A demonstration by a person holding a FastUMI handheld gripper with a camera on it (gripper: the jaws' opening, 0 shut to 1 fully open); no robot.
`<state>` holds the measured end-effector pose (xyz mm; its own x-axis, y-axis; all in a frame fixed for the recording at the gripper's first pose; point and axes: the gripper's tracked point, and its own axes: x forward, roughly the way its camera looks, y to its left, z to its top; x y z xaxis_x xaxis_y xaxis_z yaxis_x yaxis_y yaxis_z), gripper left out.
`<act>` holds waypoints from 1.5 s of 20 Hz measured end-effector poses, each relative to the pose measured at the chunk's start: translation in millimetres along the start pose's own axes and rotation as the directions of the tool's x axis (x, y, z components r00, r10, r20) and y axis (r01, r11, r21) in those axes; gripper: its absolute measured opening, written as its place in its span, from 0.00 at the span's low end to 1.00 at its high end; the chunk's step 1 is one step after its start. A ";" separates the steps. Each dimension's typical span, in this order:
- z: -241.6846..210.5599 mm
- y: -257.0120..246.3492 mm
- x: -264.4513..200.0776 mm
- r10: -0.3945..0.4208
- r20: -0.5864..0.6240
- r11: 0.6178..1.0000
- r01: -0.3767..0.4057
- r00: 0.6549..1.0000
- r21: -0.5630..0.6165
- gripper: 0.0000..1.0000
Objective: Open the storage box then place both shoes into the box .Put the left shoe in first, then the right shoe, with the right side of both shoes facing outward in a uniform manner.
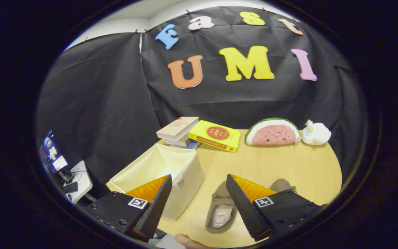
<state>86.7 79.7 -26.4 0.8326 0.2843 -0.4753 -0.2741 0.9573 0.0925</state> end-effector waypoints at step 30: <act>-170.9 -78.0 81.7 -0.129 -0.688 0.974 0.220 0.714 0.046 0.01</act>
<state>93.8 19.2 -222.0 0.2983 0.0428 -0.9535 -0.0613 0.9978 0.0256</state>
